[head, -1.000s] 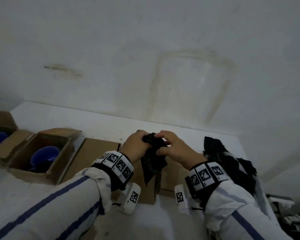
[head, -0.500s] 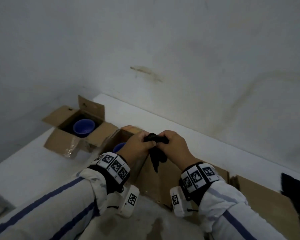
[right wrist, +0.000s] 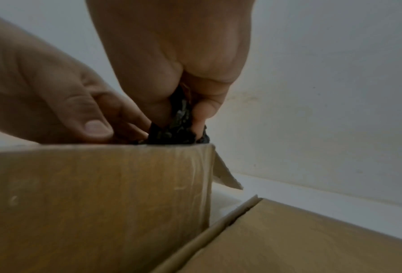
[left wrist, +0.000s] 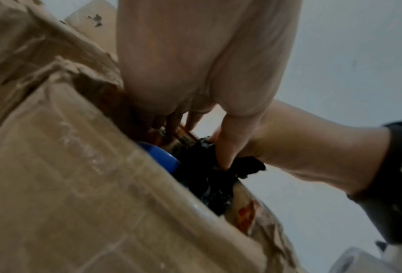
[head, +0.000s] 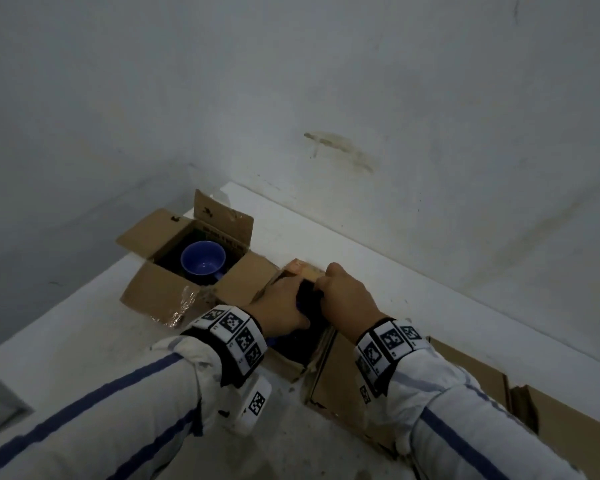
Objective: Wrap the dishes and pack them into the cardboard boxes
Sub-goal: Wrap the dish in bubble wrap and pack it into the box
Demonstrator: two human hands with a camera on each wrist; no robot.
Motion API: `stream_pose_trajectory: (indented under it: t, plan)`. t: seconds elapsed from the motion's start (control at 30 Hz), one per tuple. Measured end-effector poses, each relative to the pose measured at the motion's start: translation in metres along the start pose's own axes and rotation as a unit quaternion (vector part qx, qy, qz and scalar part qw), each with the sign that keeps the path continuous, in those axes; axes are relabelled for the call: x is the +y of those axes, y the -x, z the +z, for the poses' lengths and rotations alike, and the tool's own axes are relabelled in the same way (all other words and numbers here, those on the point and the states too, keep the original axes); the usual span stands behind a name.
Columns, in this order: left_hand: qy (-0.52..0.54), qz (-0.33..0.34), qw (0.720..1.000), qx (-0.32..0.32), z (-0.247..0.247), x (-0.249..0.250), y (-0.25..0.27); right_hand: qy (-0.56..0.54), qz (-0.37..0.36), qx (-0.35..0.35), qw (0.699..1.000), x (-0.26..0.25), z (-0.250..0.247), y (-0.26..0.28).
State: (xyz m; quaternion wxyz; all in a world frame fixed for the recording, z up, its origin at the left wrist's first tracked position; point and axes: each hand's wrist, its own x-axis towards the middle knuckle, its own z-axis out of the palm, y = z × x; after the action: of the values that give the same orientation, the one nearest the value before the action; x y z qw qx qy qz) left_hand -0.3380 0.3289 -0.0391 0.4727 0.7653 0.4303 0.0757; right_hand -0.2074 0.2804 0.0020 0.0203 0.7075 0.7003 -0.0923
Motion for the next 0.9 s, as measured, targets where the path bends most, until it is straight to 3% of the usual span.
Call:
stream_pose_trajectory:
  t: [0.17,0.4,0.53,0.7,0.9]
  plan:
    - [-0.151,-0.074,0.983,-0.08,0.017,-0.017,-0.014,0.095,-0.029,-0.056,0.993,-0.011,0.007,-0.005]
    - [-0.191,-0.07,0.974,-0.094,0.014,-0.011,-0.002,0.105,-0.004,-0.157,0.982,-0.018,-0.005,-0.015]
    - [-0.211,-0.057,0.972,-0.086,0.019,-0.014,0.0,0.153,-0.002,-0.162,0.975,-0.022,0.003,-0.013]
    - [-0.233,-0.061,0.966,-0.09,0.02,-0.013,0.002,0.079,0.031,-0.188,0.979,-0.015,-0.002,-0.011]
    - [-0.233,-0.063,0.967,-0.084,0.021,-0.013,0.001,0.109,0.017,-0.182,0.977,-0.016,0.011,-0.008]
